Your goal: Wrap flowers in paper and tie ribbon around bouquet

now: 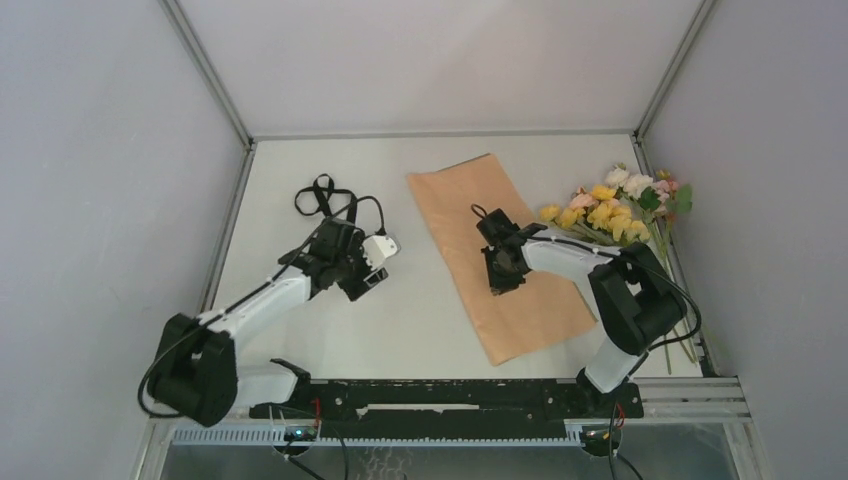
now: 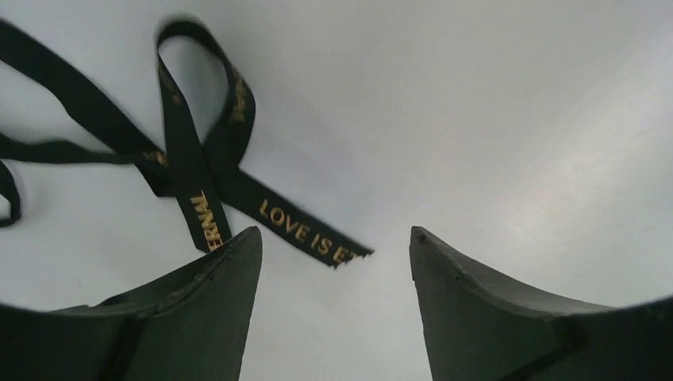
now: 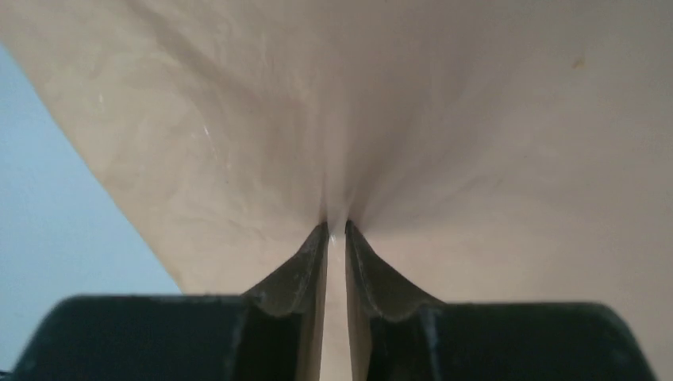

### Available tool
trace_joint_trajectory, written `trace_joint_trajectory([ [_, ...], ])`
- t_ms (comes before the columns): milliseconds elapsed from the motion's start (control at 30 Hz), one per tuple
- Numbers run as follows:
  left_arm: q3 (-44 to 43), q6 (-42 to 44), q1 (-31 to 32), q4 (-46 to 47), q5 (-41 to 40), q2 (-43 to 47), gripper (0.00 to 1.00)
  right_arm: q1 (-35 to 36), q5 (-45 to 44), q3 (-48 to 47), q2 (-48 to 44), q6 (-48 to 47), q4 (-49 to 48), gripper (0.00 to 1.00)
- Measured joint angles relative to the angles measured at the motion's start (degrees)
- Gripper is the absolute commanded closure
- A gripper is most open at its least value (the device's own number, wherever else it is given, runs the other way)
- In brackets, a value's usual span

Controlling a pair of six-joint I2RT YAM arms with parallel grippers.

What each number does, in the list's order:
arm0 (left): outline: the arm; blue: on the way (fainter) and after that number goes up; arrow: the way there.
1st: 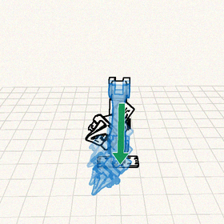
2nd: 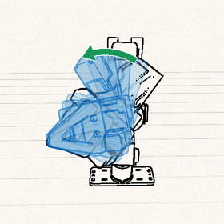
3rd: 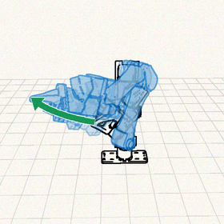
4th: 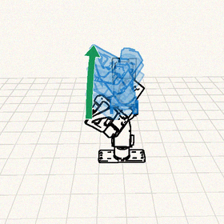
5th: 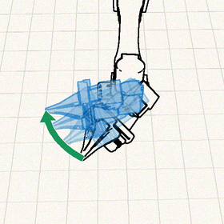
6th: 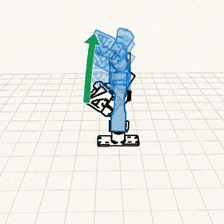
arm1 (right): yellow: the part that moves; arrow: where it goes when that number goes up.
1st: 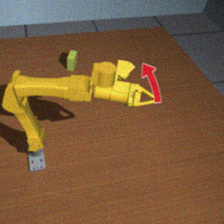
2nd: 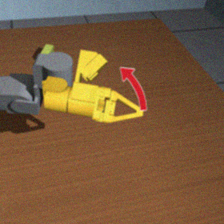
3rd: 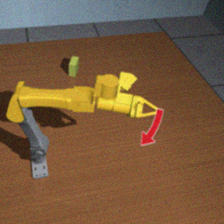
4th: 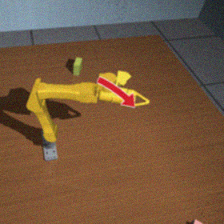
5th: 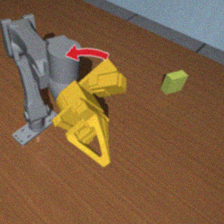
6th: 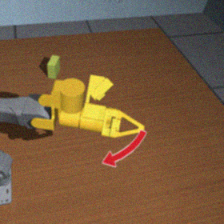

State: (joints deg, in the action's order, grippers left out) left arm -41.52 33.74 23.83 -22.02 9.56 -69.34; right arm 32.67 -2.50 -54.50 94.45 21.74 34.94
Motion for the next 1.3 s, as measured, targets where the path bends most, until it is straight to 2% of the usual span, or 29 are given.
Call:
trace_joint_trajectory([
  [167,-0.90,4.07,-0.61,-0.85,-10.23,-11.87,0.32,3.65,2.56,-4.94,5.33,2.95,-1.46,0.80],
  [267,-5.84,4.76,-1.84,-0.57,-15.17,-19.32,0.37,5.40,4.31,-10.05,9.68,4.57,-2.49,0.80],
  [400,-14.45,3.65,-7.23,0.44,-18.51,-27.71,0.38,7.02,6.49,-20.87,17.94,5.57,-3.82,0.80],
  [467,-16.74,3.08,-9.49,0.52,-19.47,-28.89,0.35,7.13,6.71,-30.42,24.24,5.44,-3.72,0.80],
  [500,-17.07,2.91,-10.95,0.46,-19.76,-28.55,0.33,7.13,6.88,-31.95,25.16,5.42,-3.98,0.79],
  [633,-17.09,3.67,-10.84,-2.56,-16.33,-22.73,0.13,6.47,7.10,-37.24,25.20,4.83,-3.08,0.72],
  [733,-16.85,5.11,-6.49,-6.49,-11.39,-15.63,0.01,4.92,8.46,-31.26,18.36,5.01,-5.62,0.65],
  [833,-15.02,7.41,3.28,-9.25,-6.12,-8.07,0.00,1.36,10.27,-18.18,6.03,6.16,-7.17,0.59],
  [933,-12.37,9.60,12.02,-10.56,-3.06,-5.46,0.00,-1.99,10.27,-9.81,-1.11,7.26,-7.39,0.55],
  [1100,-8.52,11.96,20.68,-9.44,-4.57,-9.40,0.00,-4.48,10.38,1.51,-4.76,8.79,-9.01,0.51],
  [1300,-5.95,13.29,24.13,-5.05,-9.42,-16.04,0.00,-6.03,11.58,9.73,-7.23,10.54,-9.60,0.50],
])
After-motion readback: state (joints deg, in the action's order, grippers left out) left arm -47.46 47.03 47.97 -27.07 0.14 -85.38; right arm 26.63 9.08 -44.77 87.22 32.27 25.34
